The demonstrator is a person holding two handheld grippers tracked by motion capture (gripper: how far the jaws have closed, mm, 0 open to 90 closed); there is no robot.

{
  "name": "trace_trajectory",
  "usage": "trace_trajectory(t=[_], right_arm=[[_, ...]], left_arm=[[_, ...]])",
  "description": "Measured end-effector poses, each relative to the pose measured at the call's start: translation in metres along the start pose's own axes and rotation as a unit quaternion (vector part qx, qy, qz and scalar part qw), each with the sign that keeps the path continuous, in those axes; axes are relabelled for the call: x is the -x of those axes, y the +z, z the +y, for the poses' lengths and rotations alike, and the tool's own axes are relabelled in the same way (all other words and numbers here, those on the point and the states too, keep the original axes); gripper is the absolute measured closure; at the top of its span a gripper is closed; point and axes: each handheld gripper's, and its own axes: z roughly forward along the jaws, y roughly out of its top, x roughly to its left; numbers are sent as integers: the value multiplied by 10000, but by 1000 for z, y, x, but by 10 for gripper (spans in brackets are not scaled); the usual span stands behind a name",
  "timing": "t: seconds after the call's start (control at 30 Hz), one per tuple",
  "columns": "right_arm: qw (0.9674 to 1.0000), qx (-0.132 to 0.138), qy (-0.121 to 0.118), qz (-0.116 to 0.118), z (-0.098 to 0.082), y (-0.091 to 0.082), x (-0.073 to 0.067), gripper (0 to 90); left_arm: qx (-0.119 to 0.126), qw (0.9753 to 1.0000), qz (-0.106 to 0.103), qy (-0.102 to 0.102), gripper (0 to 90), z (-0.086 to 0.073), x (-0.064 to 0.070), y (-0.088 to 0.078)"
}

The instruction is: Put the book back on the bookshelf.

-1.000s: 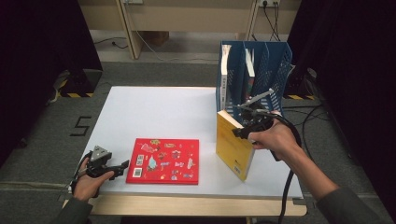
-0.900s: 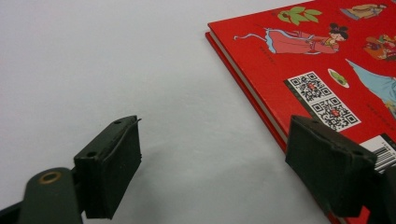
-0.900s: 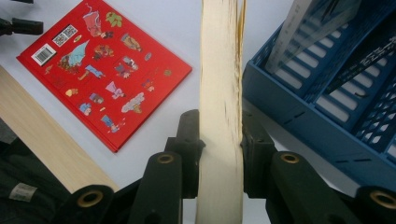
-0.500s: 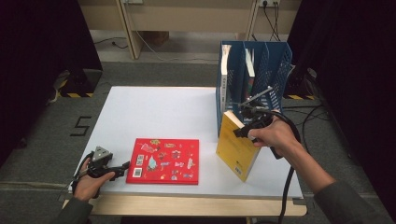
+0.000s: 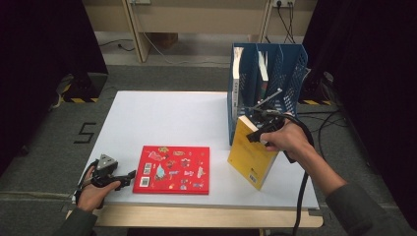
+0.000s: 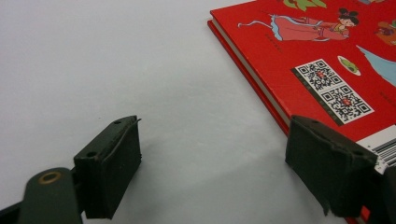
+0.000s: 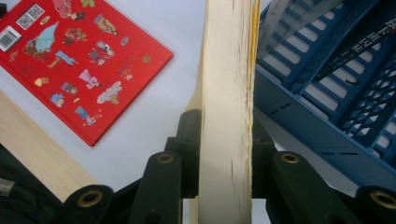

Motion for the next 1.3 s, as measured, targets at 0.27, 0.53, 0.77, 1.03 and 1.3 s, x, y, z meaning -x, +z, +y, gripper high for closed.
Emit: trace_trajectory(t=[0.27, 0.53, 0.77, 1.03, 1.3], right_arm=[[9994, 135, -303, -97, -4, -4, -7, 749], [9977, 601, -247, -190, -7, -38, -2, 749], [9959, 798, -76, -415, -6, -74, 9, 749], [9932, 819, 111, -822, 3, -108, 28, 749], [9878, 940, 522, -1129, 16, -122, 58, 749]], left_arm=[[-15, 10000, 7, 17, 174, 0, -1, 1], [-17, 10000, 21, 12, 169, 0, -1, 1], [-22, 10000, 19, -2, 168, 0, -1, 1], [-5, 10000, 31, -10, 170, 0, -2, 2], [-1, 9998, 189, 8, 151, 1, -5, 2]])
